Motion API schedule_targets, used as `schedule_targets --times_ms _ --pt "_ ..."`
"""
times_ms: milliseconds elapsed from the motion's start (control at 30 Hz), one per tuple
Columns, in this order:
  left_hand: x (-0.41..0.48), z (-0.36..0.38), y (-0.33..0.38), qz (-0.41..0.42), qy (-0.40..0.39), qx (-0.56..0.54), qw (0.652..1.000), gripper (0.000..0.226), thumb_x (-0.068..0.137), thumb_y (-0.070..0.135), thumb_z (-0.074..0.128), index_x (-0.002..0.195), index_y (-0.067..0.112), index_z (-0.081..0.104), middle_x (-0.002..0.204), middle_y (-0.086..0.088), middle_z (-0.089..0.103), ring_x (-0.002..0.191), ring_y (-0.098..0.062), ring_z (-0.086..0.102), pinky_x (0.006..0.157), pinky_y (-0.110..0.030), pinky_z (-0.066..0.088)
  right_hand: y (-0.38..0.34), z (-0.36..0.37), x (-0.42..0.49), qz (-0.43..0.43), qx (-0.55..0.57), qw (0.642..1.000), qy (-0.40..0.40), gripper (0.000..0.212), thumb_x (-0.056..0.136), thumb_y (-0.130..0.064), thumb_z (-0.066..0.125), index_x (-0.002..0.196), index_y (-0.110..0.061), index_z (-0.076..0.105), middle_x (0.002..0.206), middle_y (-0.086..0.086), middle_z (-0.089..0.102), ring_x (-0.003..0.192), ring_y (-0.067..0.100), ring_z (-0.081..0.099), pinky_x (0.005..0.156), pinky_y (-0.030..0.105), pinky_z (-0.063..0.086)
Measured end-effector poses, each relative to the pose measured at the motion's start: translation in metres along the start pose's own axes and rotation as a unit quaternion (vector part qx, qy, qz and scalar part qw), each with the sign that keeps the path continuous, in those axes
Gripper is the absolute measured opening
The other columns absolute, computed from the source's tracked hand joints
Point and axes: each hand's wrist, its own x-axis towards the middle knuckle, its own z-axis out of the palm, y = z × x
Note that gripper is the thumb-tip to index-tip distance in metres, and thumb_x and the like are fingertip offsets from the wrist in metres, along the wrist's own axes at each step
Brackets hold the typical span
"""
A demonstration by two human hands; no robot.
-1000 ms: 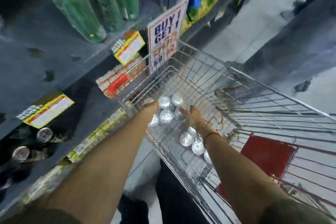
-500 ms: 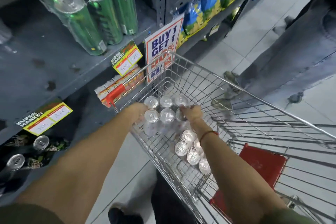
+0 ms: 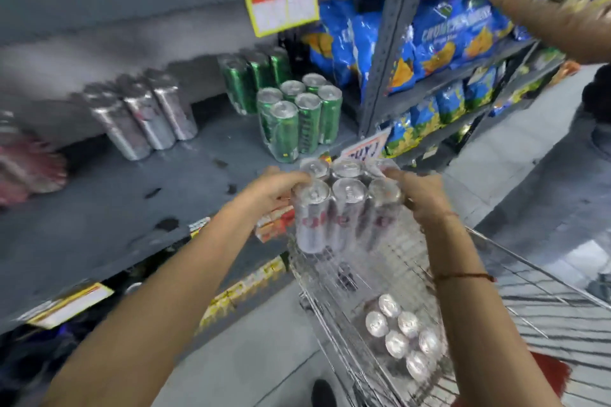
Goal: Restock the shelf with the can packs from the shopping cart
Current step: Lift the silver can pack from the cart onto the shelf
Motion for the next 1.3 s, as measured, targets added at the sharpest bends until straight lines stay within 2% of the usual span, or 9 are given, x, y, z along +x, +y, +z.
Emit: schedule_targets --times_ms 133,267,400,767,900,1000,1100,1167,1300 --pt "-0.037 -0.071 0.022 0.046 0.096 -0.006 0.994 0.029 0.073 0.025 0.076 0.064 0.016 0.050 0.055 0.001 0.051 0.046 -0.005 0.050 0.039 -0.012 0.040 -0.047 0.052 -0.040 -0.038 0.014 0.994 -0.105 0.022 0.071 -0.007 0.079 0.067 -0.006 0.057 0.055 0.005 0.058 0.041 0.008 0.053 0.041 0.018 0.042" --pt "-0.056 -0.140 0.032 0.049 0.158 -0.053 0.985 0.027 0.070 0.024 0.079 0.082 0.017 0.055 0.070 0.003 0.059 0.062 -0.005 0.054 0.052 -0.018 0.044 -0.072 0.118 -0.056 -0.085 -0.019 0.978 -0.188 0.019 0.070 0.002 0.077 0.084 0.006 0.066 0.063 0.009 0.063 0.058 0.016 0.058 0.057 0.026 0.046" --pt "-0.056 -0.191 0.029 0.056 0.202 -0.104 0.972 0.027 0.069 0.016 0.079 0.079 0.020 0.055 0.077 0.005 0.063 0.068 -0.006 0.059 0.054 -0.019 0.044 -0.076 0.188 -0.056 -0.115 -0.072 0.972 -0.194 0.036 0.066 -0.010 0.082 0.094 0.008 0.068 0.094 0.018 0.068 0.083 0.024 0.065 0.076 0.037 0.056" --pt "-0.010 -0.245 -0.009 0.021 0.327 -0.125 0.936 0.030 0.057 0.017 0.088 0.075 0.010 0.064 0.092 -0.009 0.070 0.063 -0.011 0.063 0.045 -0.021 0.048 -0.057 0.279 -0.032 -0.157 -0.190 0.943 -0.224 0.045 0.068 -0.029 0.082 0.102 -0.001 0.071 0.106 0.014 0.072 0.101 0.024 0.066 0.081 0.027 0.053" --pt "0.000 -0.241 -0.016 0.034 0.371 -0.058 0.926 0.038 0.060 0.033 0.084 0.084 0.006 0.071 0.090 -0.008 0.071 0.093 -0.024 0.069 0.069 -0.024 0.052 -0.054 0.270 -0.028 -0.200 -0.211 0.927 -0.239 0.041 0.076 -0.034 0.075 0.097 0.000 0.071 0.101 0.015 0.073 0.093 0.022 0.066 0.076 0.027 0.049" --pt "-0.005 -0.208 -0.016 0.048 0.444 0.030 0.894 0.043 0.072 0.035 0.072 0.102 0.006 0.063 0.114 -0.013 0.057 0.118 -0.032 0.050 0.083 -0.028 0.044 -0.045 0.250 -0.025 -0.228 -0.201 0.923 -0.237 0.049 0.080 -0.036 0.071 0.110 0.001 0.065 0.108 0.016 0.070 0.101 0.026 0.064 0.091 0.036 0.051" --pt "-0.015 -0.147 -0.024 0.200 0.554 0.171 0.790 0.061 0.078 0.030 0.064 0.129 0.003 0.046 0.135 -0.023 0.039 0.119 -0.040 0.039 0.095 -0.041 0.036 -0.018 0.211 -0.013 -0.212 -0.178 0.937 -0.214 0.049 0.083 -0.037 0.068 0.117 -0.002 0.061 0.109 0.012 0.068 0.101 0.023 0.063 0.090 0.032 0.051" --pt "-0.017 -0.097 -0.033 0.330 0.524 0.211 0.756 0.050 0.080 0.024 0.062 0.124 0.001 0.052 0.130 -0.024 0.046 0.116 -0.038 0.044 0.097 -0.039 0.033 0.011 0.175 -0.004 -0.194 -0.162 0.950 -0.180 0.043 0.084 -0.034 0.068 0.113 -0.003 0.063 0.102 0.007 0.067 0.094 0.017 0.062 0.081 0.024 0.050" --pt "-0.002 0.002 -0.071 0.382 0.262 0.219 0.859 0.037 0.078 0.011 0.063 0.113 0.001 0.059 0.114 -0.020 0.056 0.109 -0.033 0.054 0.099 -0.031 0.035 0.086 0.090 0.012 -0.112 -0.150 0.977 -0.097 0.034 0.084 -0.024 0.068 0.103 0.004 0.064 0.090 0.015 0.067 0.082 0.021 0.060 0.075 0.032 0.047"
